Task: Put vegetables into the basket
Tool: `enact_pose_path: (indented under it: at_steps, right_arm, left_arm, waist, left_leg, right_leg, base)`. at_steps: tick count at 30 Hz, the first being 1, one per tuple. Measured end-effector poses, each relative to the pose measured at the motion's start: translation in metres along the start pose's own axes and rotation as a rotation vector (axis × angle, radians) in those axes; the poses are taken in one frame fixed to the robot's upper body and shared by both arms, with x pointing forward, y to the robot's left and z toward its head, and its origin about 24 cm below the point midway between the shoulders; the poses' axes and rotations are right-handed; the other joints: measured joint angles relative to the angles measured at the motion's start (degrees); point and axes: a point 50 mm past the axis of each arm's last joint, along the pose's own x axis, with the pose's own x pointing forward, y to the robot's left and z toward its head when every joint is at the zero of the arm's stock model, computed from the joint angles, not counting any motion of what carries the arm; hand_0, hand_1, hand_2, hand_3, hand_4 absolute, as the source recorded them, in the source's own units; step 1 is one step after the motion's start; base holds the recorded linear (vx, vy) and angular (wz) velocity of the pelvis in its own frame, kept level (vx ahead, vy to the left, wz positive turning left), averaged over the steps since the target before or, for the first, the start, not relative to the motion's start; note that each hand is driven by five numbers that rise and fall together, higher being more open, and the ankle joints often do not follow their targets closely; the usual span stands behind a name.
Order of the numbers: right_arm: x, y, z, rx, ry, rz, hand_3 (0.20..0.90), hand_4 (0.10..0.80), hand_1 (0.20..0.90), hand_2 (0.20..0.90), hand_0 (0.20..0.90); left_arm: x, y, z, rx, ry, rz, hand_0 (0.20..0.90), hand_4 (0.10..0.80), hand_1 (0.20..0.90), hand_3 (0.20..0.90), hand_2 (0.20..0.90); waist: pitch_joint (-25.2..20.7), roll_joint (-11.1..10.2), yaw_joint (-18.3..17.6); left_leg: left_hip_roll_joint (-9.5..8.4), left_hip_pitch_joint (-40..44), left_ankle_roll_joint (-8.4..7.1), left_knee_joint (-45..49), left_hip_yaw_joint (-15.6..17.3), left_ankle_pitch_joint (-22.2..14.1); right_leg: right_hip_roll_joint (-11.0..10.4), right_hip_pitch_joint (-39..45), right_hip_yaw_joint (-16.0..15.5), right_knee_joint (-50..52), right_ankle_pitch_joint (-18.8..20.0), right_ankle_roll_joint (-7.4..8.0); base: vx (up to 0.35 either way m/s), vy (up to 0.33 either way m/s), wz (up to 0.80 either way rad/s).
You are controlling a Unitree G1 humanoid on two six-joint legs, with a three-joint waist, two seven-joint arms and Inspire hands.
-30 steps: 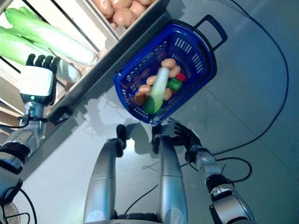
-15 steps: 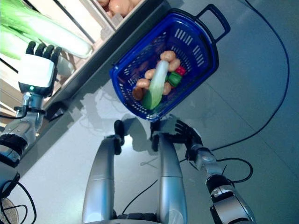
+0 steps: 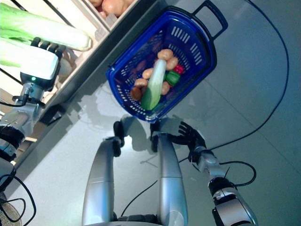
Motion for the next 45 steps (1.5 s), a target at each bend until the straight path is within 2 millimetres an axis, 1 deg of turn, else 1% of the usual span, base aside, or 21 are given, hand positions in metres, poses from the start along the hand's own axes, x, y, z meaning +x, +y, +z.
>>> enact_pose_path:
  at_steps: [5, 9, 12, 17, 18, 19, 20, 25, 31, 35, 40, 43, 44, 45]
  right_arm:
    - [-0.001, -0.003, -0.002, 0.001, 0.006, -0.012, 0.9, 0.8, 0.9, 0.9, 0.9]
    - [-0.001, -0.004, -0.004, 0.001, 0.013, -0.018, 0.9, 0.8, 0.9, 0.9, 0.9]
    - [-0.001, -0.005, -0.004, 0.001, 0.014, -0.019, 0.9, 0.8, 0.9, 0.9, 0.9]
    - [-0.002, -0.005, -0.004, -0.002, 0.014, -0.021, 0.9, 0.8, 0.9, 0.9, 0.9]
    - [-0.002, -0.006, -0.004, -0.003, 0.014, -0.022, 0.9, 0.8, 0.9, 0.9, 0.9]
    - [-0.002, -0.006, -0.005, -0.003, 0.015, -0.023, 0.9, 0.8, 0.9, 0.9, 0.9]
    - [-0.002, -0.006, -0.005, -0.003, 0.016, -0.023, 0.9, 0.8, 0.9, 0.9, 0.9]
    - [-0.004, -0.007, -0.007, -0.003, 0.018, -0.024, 0.9, 0.8, 0.9, 0.9, 0.9]
    - [-0.005, -0.007, -0.008, -0.002, 0.02, -0.024, 0.9, 0.8, 0.9, 0.9, 0.9]
    - [-0.008, -0.01, -0.015, -0.002, 0.038, -0.03, 0.9, 0.8, 0.9, 0.9, 0.9]
    - [-0.017, -0.014, -0.034, 0.001, 0.091, -0.045, 0.9, 0.8, 0.9, 0.9, 0.9]
    - [-0.023, -0.013, -0.049, 0.018, 0.127, -0.058, 0.9, 0.8, 0.9, 0.9, 0.9]
    - [-0.024, -0.011, -0.051, 0.022, 0.132, -0.062, 0.9, 0.8, 0.9, 0.9, 0.9]
    - [-0.025, -0.01, -0.055, 0.029, 0.14, -0.066, 0.9, 0.8, 0.9, 0.9, 0.9]
  left_arm:
    - [-0.001, -0.002, -0.002, -0.017, 0.015, -0.029, 0.9, 0.8, 0.9, 0.9, 0.9]
    - [-0.001, -0.005, -0.002, -0.021, 0.019, -0.075, 0.9, 0.8, 0.9, 0.9, 0.9]
    - [-0.002, -0.008, -0.003, -0.063, 0.044, -0.124, 0.9, 0.8, 0.9, 0.9, 0.9]
    - [-0.002, -0.009, -0.003, -0.084, 0.056, -0.138, 0.9, 0.8, 0.9, 0.9, 0.9]
    - [-0.002, -0.009, -0.003, -0.084, 0.056, -0.138, 0.825, 0.75, 0.825, 0.825, 0.825]
    - [-0.002, -0.009, -0.003, -0.084, 0.058, -0.136, 0.526, 0.551, 0.526, 0.526, 0.526]
    - [-0.002, -0.009, -0.003, -0.084, 0.058, -0.136, 0.3, 0.4, 0.3, 0.3, 0.3]
    - [-0.002, -0.006, -0.005, -0.087, 0.07, -0.093, 0.3, 0.4, 0.3, 0.3, 0.3]
    - [-0.004, -0.008, -0.005, -0.097, 0.08, -0.079, 0.3, 0.4, 0.3, 0.3, 0.3]
    - [-0.006, -0.01, -0.003, -0.131, 0.103, -0.062, 0.3, 0.4, 0.3, 0.3, 0.3]
    - [-0.018, -0.019, 0.006, -0.257, 0.178, 0.008, 0.3, 0.4, 0.3, 0.3, 0.3]
    - [-0.033, -0.03, 0.02, -0.36, 0.205, 0.033, 0.3, 0.4, 0.3, 0.3, 0.3]
    - [-0.036, -0.031, 0.021, -0.384, 0.213, 0.037, 0.3, 0.4, 0.3, 0.3, 0.3]
    - [-0.04, -0.034, 0.024, -0.414, 0.218, 0.041, 0.3, 0.4, 0.3, 0.3, 0.3]
  waist:
    - [0.0, 0.0, -0.5]
    - [0.0, 0.0, -0.5]
    - [0.0, 0.0, -0.5]
    - [0.0, 0.0, -0.5]
    - [0.0, 0.0, -0.5]
    - [0.0, 0.0, -0.5]
    - [0.0, 0.0, -0.5]
    - [0.0, 0.0, -0.4]
    - [0.0, 0.0, -0.4]
    - [0.0, 0.0, -0.3]
    - [0.0, -0.1, -0.2]
    - [0.0, -0.1, -0.1]
    - [0.0, -0.1, -0.1]
    - [-0.1, -0.1, 0.1]
  left_leg:
    - [0.0, 0.1, 0.38, 0.2, 0.4, -0.3]
    - [0.01, 0.2, 0.37, 0.3, 0.5, -0.3]
    - [0.02, 0.2, 0.34, 0.4, 0.5, -0.3]
    - [0.01, 0.1, 0.33, 0.4, 0.4, -0.3]
    - [0.01, 0.1, 0.33, 0.4, 0.4, -0.3]
    - [0.01, 0.0, 0.33, 0.4, 0.4, -0.3]
    - [0.01, 0.0, 0.33, 0.4, 0.4, -0.3]
    - [0.01, 0.0, 0.21, 0.7, 0.3, -0.4]
    - [0.04, 0.3, 0.23, 1.1, 0.1, -0.4]
    - [0.07, 1.2, 0.11, 0.9, 0.1, -0.3]
    - [0.03, 6.5, -0.53, -3.2, 0.1, 0.3]
    - [-0.07, 13.5, -1.04, -9.5, 0.1, 2.0]
    - [-0.06, 15.0, -1.19, -11.2, 0.1, 2.5]
    - [-0.1, 17.6, -1.41, -14.0, 0.1, 3.9]
  right_leg:
    - [-0.1, 0.0, 0.3, 0.3, -0.2, 0.15]
    - [-0.1, 0.0, 0.4, 0.5, -0.2, 0.1]
    - [-0.2, 0.0, 0.4, 0.7, -0.3, 0.01]
    - [-0.2, -0.1, 0.3, 0.8, -0.3, 0.01]
    - [-0.2, -0.1, 0.3, 0.8, -0.3, -0.01]
    - [-0.2, -0.2, 0.3, 0.8, -0.3, -0.03]
    - [-0.2, -0.2, 0.3, 0.8, -0.4, -0.05]
    - [-0.4, -0.2, -0.1, 1.3, -0.8, -0.26]
    - [-0.4, -0.1, -0.1, 2.1, -1.1, -0.31]
    - [-0.4, 0.8, -0.2, 1.9, -1.1, -0.31]
    - [-0.4, 6.0, -0.7, -1.4, -0.8, -0.12]
    - [-0.3, 12.5, -1.4, -6.4, -0.2, 0.09]
    - [-0.3, 13.9, -1.8, -7.6, 0.1, 0.52]
    - [-0.3, 16.3, -2.3, -9.7, 0.7, 0.12]
  base:
    - [0.02, 0.021, -0.01]
    - [0.0, 0.0, 0.0]
    - [0.0, 0.0, 0.0]
    - [0.0, 0.0, 0.0]
    - [0.0, 0.0, 0.0]
    - [0.0, 0.0, 0.0]
    - [0.0, 0.0, 0.0]
    - [0.003, -0.013, 0.01]
    - [-0.001, -0.005, 0.0]
    - [-0.012, -0.072, 0.01]
    - [-0.015, -0.114, 0.02]
    - [-0.019, -0.105, 0.04]
    - [-0.051, -0.107, 0.06]
    - [-0.041, -0.097, 0.08]
